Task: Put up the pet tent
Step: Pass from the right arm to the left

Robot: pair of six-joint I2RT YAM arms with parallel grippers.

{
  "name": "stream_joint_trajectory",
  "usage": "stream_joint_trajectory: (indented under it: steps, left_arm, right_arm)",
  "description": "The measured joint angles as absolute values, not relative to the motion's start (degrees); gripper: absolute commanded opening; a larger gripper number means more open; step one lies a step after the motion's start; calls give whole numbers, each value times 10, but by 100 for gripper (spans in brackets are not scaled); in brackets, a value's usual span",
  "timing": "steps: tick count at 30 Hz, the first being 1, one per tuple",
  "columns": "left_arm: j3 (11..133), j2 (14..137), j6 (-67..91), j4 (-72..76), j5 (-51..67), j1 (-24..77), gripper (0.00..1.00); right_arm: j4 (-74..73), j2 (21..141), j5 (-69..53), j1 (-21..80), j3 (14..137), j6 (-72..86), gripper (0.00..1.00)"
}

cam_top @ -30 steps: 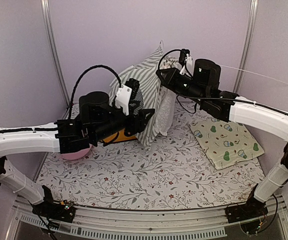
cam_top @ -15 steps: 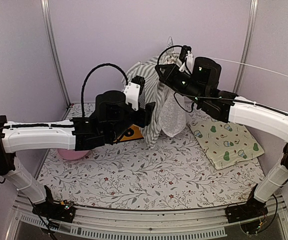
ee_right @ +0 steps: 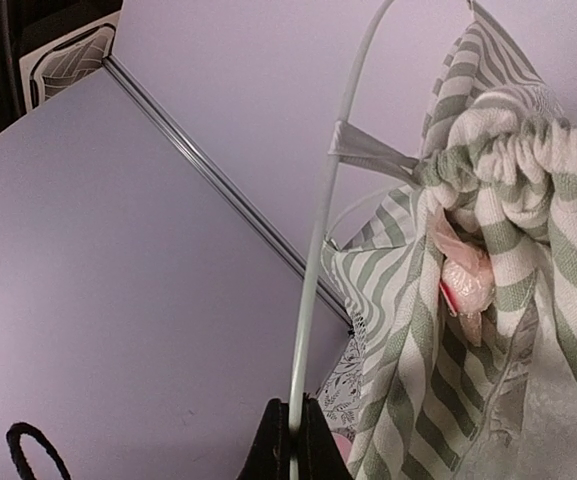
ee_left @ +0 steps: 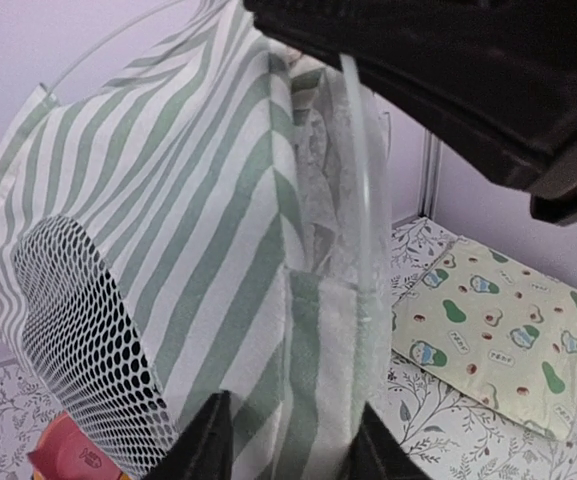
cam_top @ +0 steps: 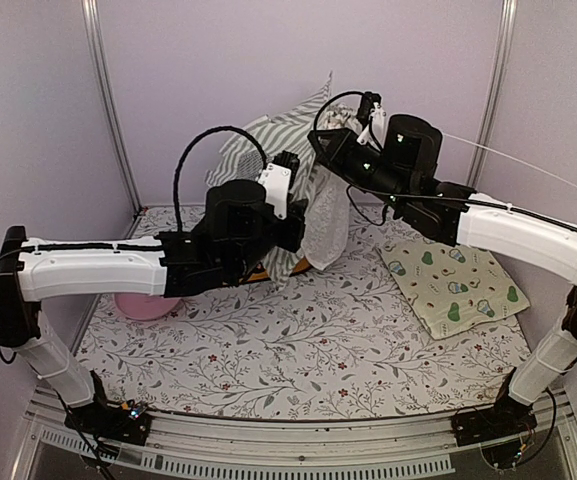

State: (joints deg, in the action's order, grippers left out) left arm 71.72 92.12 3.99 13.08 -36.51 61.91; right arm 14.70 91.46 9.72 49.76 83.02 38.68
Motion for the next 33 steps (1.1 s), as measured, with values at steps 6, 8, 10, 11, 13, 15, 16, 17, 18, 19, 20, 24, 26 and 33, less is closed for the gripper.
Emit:
stream_joint_trajectory:
  steps: [6, 8, 10, 11, 13, 15, 16, 17, 18, 19, 20, 24, 26, 33]
  left_arm:
    - [721, 933, 10, 124, -403, 622, 0]
    - [716, 933, 1, 132, -430, 616, 0]
    - [698, 927, -14, 150, -459, 595, 0]
    - [682, 922, -24, 160, -471, 581, 0]
    - [655, 914, -45, 171, -485, 554, 0]
    - [625, 902, -67, 179, -487, 527, 0]
    - [614, 896, -75, 182, -487, 518, 0]
    - [600, 888, -86, 189, -484, 506, 0]
    - [588, 879, -95, 196, -481, 495, 0]
    - [578, 871, -103, 201, -475, 486, 0]
    - [569, 861, -112, 208, -468, 477, 0]
    - [548, 834, -140, 229, -429, 447, 0]
    - [543, 829, -151, 237, -406, 430, 0]
    - [531, 829, -171, 246, -334, 377, 0]
  right_arm:
    - [160, 929, 72, 497, 833, 394, 20]
    - [157, 929, 52, 497, 833, 393, 36]
    - [157, 929, 24, 498, 834, 390, 52]
    - [156, 928, 6, 499, 835, 385, 59]
    - [151, 927, -37, 499, 839, 375, 66]
    - [140, 926, -85, 499, 846, 369, 69]
    - [134, 926, -113, 499, 853, 364, 71]
    - [126, 925, -145, 499, 861, 359, 74]
    - [119, 923, -165, 499, 868, 357, 76]
    - [112, 917, -195, 501, 874, 352, 77]
    - [102, 910, -220, 502, 879, 347, 77]
    - [64, 868, -313, 507, 898, 326, 81]
    - [49, 840, -358, 507, 906, 317, 82]
    - [-12, 733, -465, 510, 908, 284, 86]
